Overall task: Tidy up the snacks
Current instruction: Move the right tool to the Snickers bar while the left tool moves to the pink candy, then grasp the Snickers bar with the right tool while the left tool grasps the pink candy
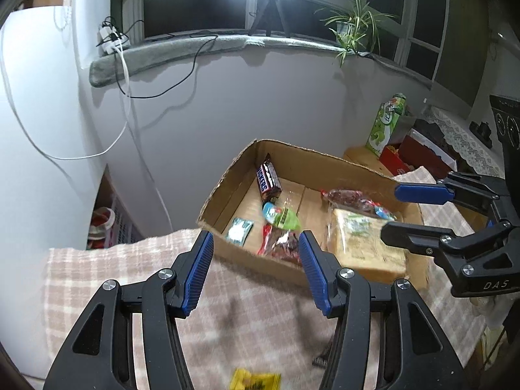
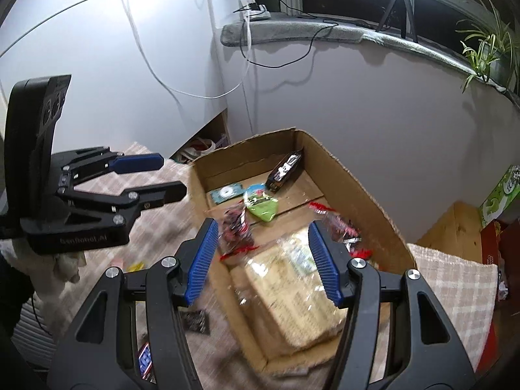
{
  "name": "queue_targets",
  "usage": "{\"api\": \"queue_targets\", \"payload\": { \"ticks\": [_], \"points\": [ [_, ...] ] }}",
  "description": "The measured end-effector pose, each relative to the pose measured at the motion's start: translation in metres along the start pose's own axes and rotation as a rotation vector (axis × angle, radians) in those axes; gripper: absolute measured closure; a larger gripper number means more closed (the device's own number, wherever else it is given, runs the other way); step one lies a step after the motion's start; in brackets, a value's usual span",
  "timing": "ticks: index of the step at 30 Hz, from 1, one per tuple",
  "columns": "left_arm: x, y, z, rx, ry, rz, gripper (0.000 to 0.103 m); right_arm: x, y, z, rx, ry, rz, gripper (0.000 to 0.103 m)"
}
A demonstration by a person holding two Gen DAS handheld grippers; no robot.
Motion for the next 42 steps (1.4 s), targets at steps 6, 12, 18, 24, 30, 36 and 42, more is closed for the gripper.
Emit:
{"api": "queue_targets", "payload": {
  "ticks": [6,12,18,24,30,36,42],
  "points": [
    [-0.023,0.028,-0.007,0.002,0.027,0.006,0.049,-0.023,0.022,-0.025,0.029,0.022,-0.001,0.042],
    [-0.056,0.050,-0.017,0.011,0.078,-0.009,0.049,-0.056,0.033,-0.056,0.074,0.044,-0.050,0.042],
    [-0.100,0.050,-0.026,0.013,0.144,-0.088,0.049,-0.085,0.029,-0.081,0.113,0.060,-0.117,0.041],
    [-0.133,0.039,-0.033,0.005,0.216,-0.173,0.049,-0.111,0.017,-0.095,0.155,0.037,-0.189,0.041],
    [-0.143,0.028,-0.034,0.011,0.243,-0.204,0.049,-0.128,0.004,-0.105,0.194,0.015,-0.244,0.041],
    [-0.139,0.019,-0.035,0.044,0.222,-0.203,0.050,-0.131,-0.005,-0.114,0.200,0.024,-0.265,0.041],
    [-0.135,0.013,-0.034,0.093,0.169,-0.200,0.066,-0.129,-0.016,-0.121,0.195,0.033,-0.278,0.041]
  ]
}}
Point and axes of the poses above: each gripper's, at about its wrist camera, not at the fingertips, and y roughly against the way its jaws point, z to its right, x to its top, the point moved 1 cm from there along -y, roughly the way its jaws point, and after that the axes turned 4 degrees about y, right-handed, at the moved point
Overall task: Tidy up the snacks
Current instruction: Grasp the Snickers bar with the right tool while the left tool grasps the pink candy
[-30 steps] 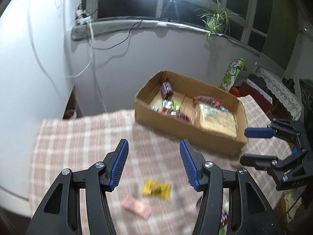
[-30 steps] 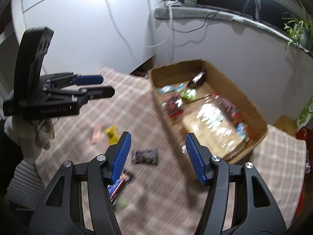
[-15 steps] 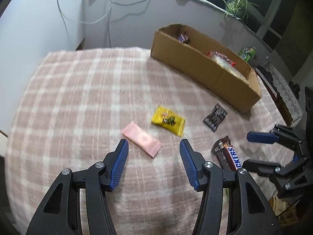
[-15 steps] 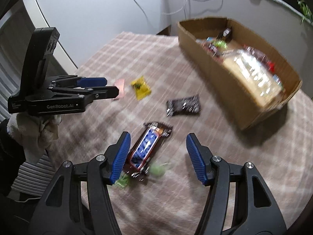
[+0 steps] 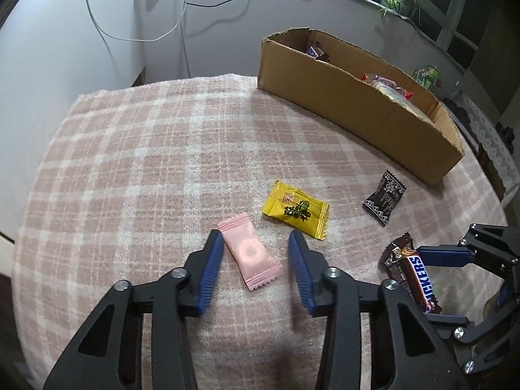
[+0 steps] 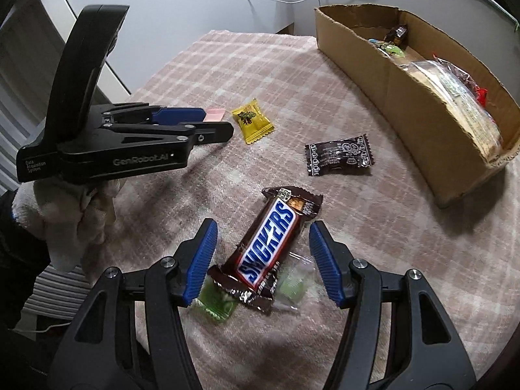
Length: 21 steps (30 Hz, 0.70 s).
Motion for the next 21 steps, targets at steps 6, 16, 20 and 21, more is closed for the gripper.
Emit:
{"api": "queue_targets", "payload": {
  "ticks": [6,16,20,21],
  "points": [
    [-0.004,0.000,0.009,0.031,-0.072,0.023,0.080,0.003,-0.007,-0.007,-0.035,0.027,-0.005,0.049],
    [-0.008,0.004,0.013,0.040,-0.104,0.038,0.085,0.001,-0.004,-0.005,-0.074,0.046,0.007,0.071],
    [-0.012,0.010,0.011,0.032,-0.081,0.041,0.085,0.000,-0.001,-0.005,-0.067,0.034,0.020,0.073],
    [-0.012,0.010,0.009,0.028,-0.074,0.042,0.085,0.000,-0.001,-0.004,-0.062,0.030,0.025,0.073]
  ]
}}
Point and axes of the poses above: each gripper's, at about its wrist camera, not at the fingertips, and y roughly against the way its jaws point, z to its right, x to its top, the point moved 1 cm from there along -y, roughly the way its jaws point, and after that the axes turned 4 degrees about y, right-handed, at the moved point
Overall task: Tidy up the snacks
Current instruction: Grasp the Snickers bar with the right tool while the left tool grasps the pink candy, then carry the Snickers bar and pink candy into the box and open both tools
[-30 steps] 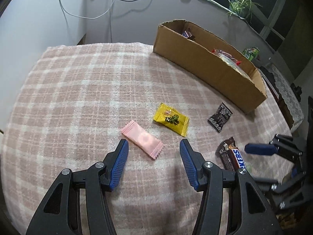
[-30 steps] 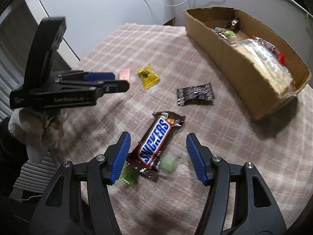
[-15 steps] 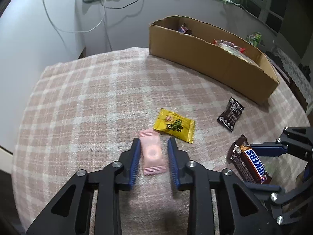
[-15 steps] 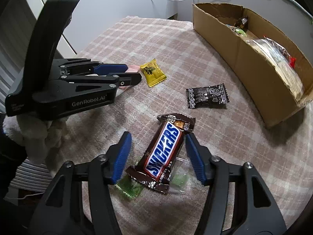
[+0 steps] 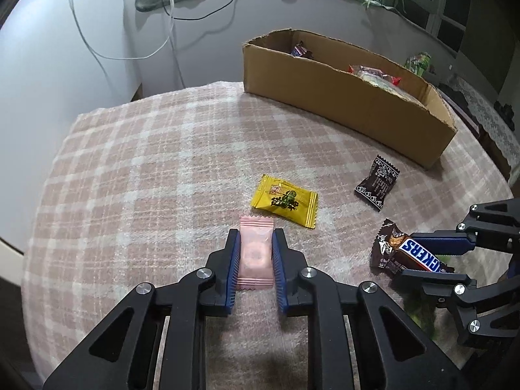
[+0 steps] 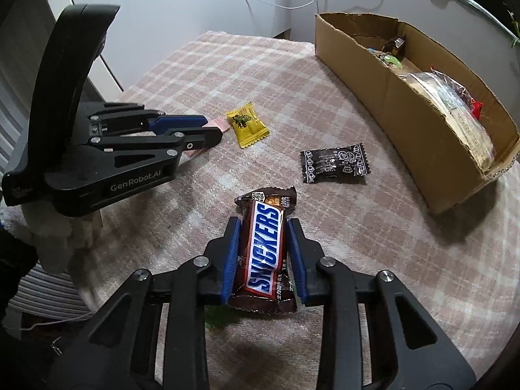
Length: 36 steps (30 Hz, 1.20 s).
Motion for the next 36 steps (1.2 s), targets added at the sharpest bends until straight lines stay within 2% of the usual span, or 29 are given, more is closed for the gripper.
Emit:
{"api": "queue_targets", "payload": {
  "ticks": [19,29,36],
  "points": [
    [0.009,0.024,-0.005,-0.041,0.056,0.055,0.085,0.016,0.031,0.013,0.023,-0.055,0.110,0.073],
    [0.048,0.036,-0.002,-0.075,0.060,0.121,0.085,0.038,0.053,0.049,-0.025,-0.096,0.162,0.073],
    [0.084,0.028,0.007,-0.126,0.077,0.148,0.085,0.059,0.065,0.080,-0.033,-0.139,0.194,0.073]
  ]
}}
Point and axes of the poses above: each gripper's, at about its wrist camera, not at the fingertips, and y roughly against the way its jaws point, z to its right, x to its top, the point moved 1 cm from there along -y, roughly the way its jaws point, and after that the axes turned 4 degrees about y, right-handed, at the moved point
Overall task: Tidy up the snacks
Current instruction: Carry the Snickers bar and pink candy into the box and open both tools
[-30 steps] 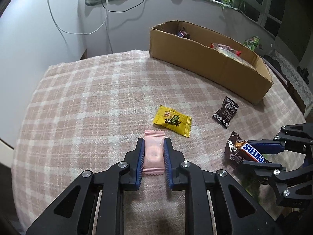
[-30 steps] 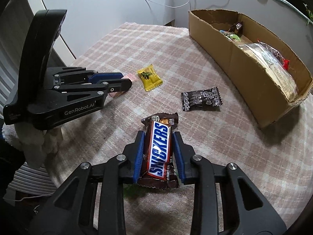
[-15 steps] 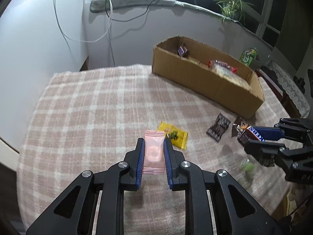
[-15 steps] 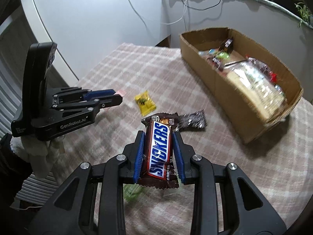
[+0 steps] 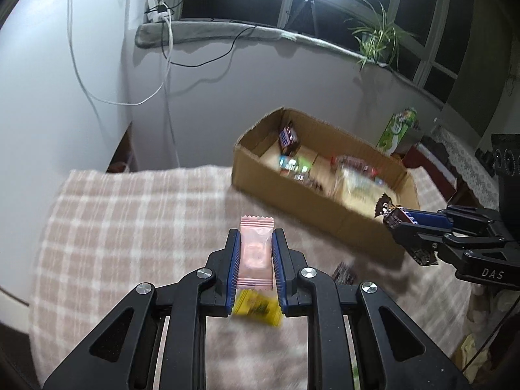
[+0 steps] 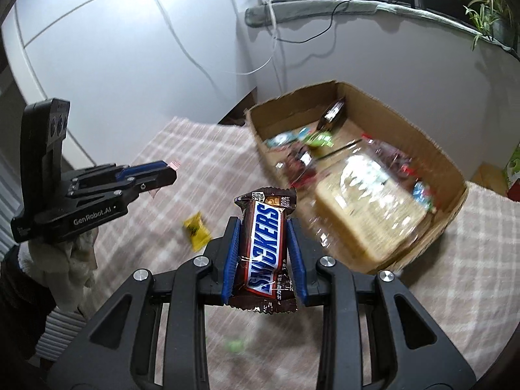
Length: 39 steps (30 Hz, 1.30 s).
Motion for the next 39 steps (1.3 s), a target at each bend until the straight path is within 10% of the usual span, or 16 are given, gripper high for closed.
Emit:
{"api": "queue_targets", "payload": {
  "ticks": [34,39],
  "points": [
    [0.062,-0.090,0.040,-0.037,-0.054,-0.062,0.081,0.062,-0.048,0.074,-0.137,-0.012,-0.030,0.072],
    [0.063,-0.087,0.038,-0.026,-0.038,-0.050,0.055,0.064,-0.044,0.072,-0.156,-0.010,-0.008,0.037]
  ]
}}
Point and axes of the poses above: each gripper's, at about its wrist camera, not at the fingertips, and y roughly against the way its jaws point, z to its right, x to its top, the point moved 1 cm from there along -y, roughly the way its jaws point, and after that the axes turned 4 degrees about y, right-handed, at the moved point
